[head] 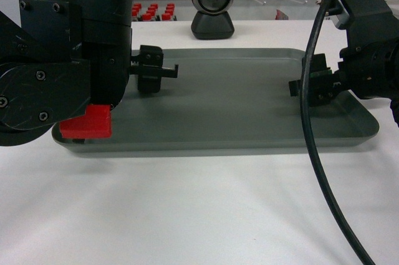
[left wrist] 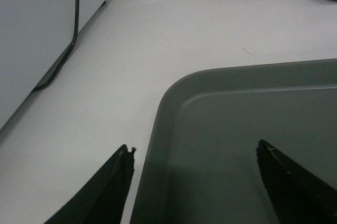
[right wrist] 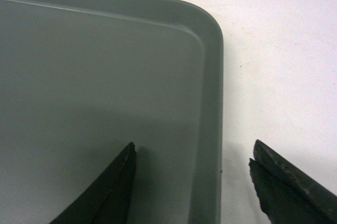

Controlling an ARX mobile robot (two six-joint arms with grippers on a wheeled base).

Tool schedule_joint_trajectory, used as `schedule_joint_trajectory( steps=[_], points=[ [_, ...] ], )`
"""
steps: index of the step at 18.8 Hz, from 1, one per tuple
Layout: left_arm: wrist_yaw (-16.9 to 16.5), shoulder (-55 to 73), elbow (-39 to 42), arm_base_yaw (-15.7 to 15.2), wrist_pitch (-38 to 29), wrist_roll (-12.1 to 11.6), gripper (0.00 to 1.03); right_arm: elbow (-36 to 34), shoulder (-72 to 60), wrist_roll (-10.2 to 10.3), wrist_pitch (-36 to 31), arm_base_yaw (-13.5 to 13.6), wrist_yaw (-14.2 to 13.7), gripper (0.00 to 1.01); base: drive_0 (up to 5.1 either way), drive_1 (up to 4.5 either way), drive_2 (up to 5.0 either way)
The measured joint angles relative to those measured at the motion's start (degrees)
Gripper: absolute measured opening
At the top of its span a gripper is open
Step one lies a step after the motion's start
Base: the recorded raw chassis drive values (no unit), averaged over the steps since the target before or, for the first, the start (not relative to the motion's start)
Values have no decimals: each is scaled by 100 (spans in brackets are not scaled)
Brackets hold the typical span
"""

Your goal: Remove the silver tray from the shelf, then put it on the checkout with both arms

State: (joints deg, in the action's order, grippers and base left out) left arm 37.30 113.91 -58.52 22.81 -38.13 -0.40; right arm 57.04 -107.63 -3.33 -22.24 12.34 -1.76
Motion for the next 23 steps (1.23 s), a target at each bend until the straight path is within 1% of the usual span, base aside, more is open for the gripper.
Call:
schedule_joint_trajectory(
  steps=[3, 4, 5, 6, 9, 10, 11, 14, 17, 20, 22, 23],
  points=[
    [-131, -13, 15, 35, -146, 37, 98, 2, 0, 4, -26, -42, -15, 88, 0, 0, 0],
    [-153, -17, 20, 35, -177, 44, 100, 2, 0, 7, -26, -42, -17, 95, 0, 0, 0],
    [-197, -28, 37, 37, -234, 68, 97, 2, 0, 13, -28, -42, -15, 100, 0, 0, 0],
    [-245, -35, 55, 39, -295, 105, 98, 2, 0, 24, -26, -42, -11, 97, 0, 0, 0],
    [-313, -50, 66, 55, -378, 155, 98, 9, 0, 68, 9, -52, -9, 98, 0, 0, 0],
    [-485, -122, 87, 98, -533, 195, 98, 55, 13, 264, 107, -87, 63, 98, 0, 0, 0],
    [-568, -177, 105, 109, -616, 201, 98, 66, 31, 361, 155, -114, 85, 98, 0, 0, 0],
    [-654, -448, 111, 138, -706, 212, 98, 76, 133, 623, 291, -116, 94, 98, 0, 0, 0],
    [-667, -774, 111, 138, -719, 195, 98, 190, 404, 813, 337, -118, 111, 98, 0, 0, 0],
    [-675, -1217, 173, 138, -737, 140, 98, 400, 815, 887, 332, -160, 133, 98, 0, 0, 0],
    [-678, -1537, 249, 136, -769, 31, 98, 439, 1071, 879, 317, -195, 101, 98, 0, 0, 0],
    [-660, -1698, 295, 136, -868, -61, 98, 446, 1200, 848, 341, -223, 70, 98, 0, 0, 0]
  ],
)
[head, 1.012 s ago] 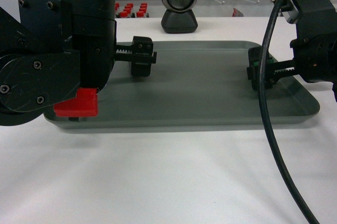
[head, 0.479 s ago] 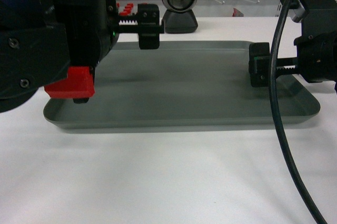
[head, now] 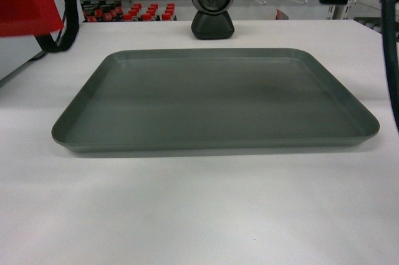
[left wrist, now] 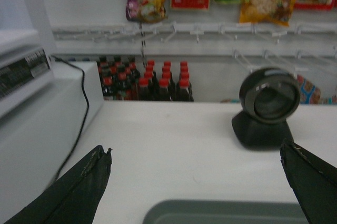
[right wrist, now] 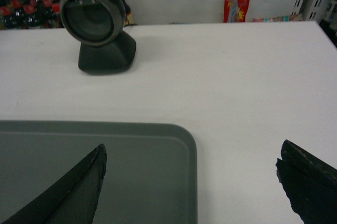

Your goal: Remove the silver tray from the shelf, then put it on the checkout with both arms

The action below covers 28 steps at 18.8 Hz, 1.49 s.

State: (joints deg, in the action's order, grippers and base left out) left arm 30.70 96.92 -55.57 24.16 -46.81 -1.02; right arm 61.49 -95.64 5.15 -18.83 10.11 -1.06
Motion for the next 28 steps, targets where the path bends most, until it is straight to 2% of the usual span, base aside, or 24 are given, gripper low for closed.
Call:
schedule_joint_trajectory(
  steps=[2, 5, 6, 8, 12, 13, 14, 15, 16, 17, 18, 21, 23, 24, 26, 28],
  points=[
    [22, -444, 114, -24, -72, -251, 98, 4, 332, -68, 92, -42, -74, 98, 0, 0, 0],
    [33, -1084, 293, -120, 57, -310, 98, 7, 931, -109, 170, -120, -258, 98, 0, 0, 0],
    [39, -1257, 365, -181, 313, -286, 98, 7, 1134, -105, 205, -162, -286, 98, 0, 0, 0],
    [-9, -1523, 647, -450, 852, 13, 98, -33, 1488, -103, 273, -262, -365, 98, 0, 0, 0],
    [-155, -1882, 1126, -1080, 1187, 367, 98, -203, 1620, -107, 498, -472, -343, 98, 0, 0, 0],
    [-236, -1919, 1182, -1154, 1211, 428, 98, -358, 1644, -177, 31, -538, -332, 94, 0, 0, 0],
    [-295, -1943, 1220, -1169, 1244, 529, 98, -817, 1875, -299, -529, -605, -308, 83, 0, 0, 0],
    [-1091, -2063, 1405, -1360, 1167, 431, 89, -1499, 2262, -391, -968, -608, -273, 70, 0, 0, 0],
    [-1631, -2280, 1735, -1434, 1069, 326, 80, -1921, 2487, -428, -1211, -656, -249, 61, 0, 0, 0],
    [-2033, -2590, 2144, -1488, 981, 245, 69, -2343, 2684, -461, -1368, -686, -254, 50, 0, 0, 0],
    [-2192, -2800, 2393, -1545, 949, 210, 60, -2675, 2844, -474, -1368, -686, -249, 41, 0, 0, 0],
    [-2365, -3276, 3077, -1733, 706, 205, 35, -3270, 3521, -479, -938, -673, -223, 15, 0, 0, 0],
    [-2428, -3506, 3418, -1816, 640, 205, 22, -3486, 3958, -479, -1113, -686, -208, 2, 0, 0, 0],
    [-2465, -3620, 3578, -1845, 612, 203, 15, -3628, 4177, -496, -1224, -839, 17, 2, 0, 0, 0],
    [-2542, -3838, 3829, -1904, 588, 205, 2, -3923, 4413, -507, -1305, -992, 83, 2, 0, 0, 0],
    [-2605, -4061, 4059, -1961, 579, 186, 2, -4271, 4522, -507, -1316, -1049, 79, 2, 0, 0, 0]
  ],
)
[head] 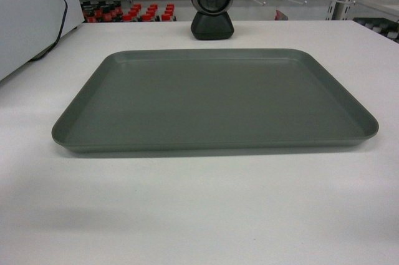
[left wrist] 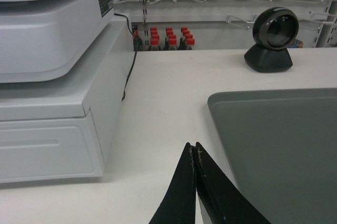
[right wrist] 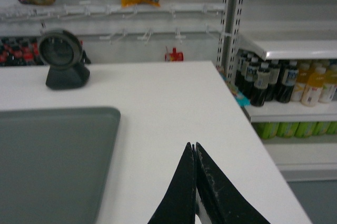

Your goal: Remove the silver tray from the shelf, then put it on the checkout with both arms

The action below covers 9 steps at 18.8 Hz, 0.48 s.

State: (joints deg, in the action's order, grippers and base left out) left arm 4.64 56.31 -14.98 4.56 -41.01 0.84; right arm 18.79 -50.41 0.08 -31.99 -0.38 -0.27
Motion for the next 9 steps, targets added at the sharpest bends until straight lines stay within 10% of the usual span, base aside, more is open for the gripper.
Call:
schedule_joint_trajectory(
  steps=[9],
  points=[
    [-463, -1320, 892, -439, 459, -2, 2, -1108, 1119, 0, 105, 7, 9, 2, 0, 0, 0]
  ],
)
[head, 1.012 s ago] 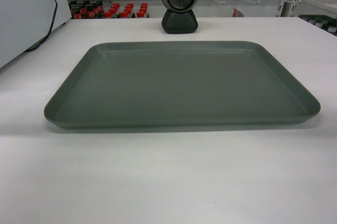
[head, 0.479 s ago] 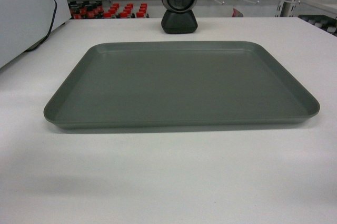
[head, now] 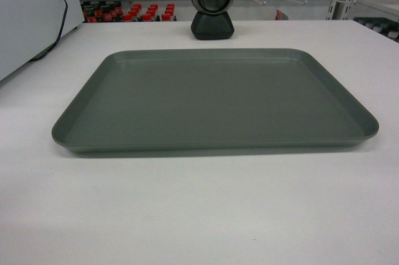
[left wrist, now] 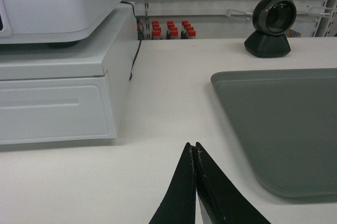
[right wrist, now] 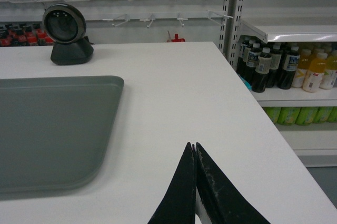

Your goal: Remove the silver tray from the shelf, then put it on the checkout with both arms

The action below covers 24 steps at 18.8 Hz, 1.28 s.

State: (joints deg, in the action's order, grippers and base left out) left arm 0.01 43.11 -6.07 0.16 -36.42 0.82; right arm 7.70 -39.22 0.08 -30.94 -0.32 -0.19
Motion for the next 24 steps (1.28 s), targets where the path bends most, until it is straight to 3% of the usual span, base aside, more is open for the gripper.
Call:
schedule_joint_trajectory(
  steps=[3, 4, 9, 22, 23, 24],
  points=[
    [0, -1086, 339, -4, 721, 0, 2, -409, 935, 0, 511, 0, 2, 2, 0, 0, 0],
    [0, -1093, 463, -4, 433, 0, 2, -437, 1038, 0, 573, 0, 2, 2, 0, 0, 0],
    [0, -1869, 555, -4, 1163, 0, 2, -699, 1582, 0, 761, 0, 4, 2, 0, 0, 0],
    [0, -3237, 555, -4, 2564, 0, 2, -699, 2896, 2, 2050, 0, 2, 2, 0, 0, 0],
    [-2, -3342, 555, -4, 2662, 0, 2, -695, 3211, 4, 2544, 0, 2, 2, 0, 0, 0],
    [-11, -3963, 555, -4, 3617, 0, 2, -695, 3858, 4, 3121, 0, 17, 2, 0, 0, 0]
  ],
)
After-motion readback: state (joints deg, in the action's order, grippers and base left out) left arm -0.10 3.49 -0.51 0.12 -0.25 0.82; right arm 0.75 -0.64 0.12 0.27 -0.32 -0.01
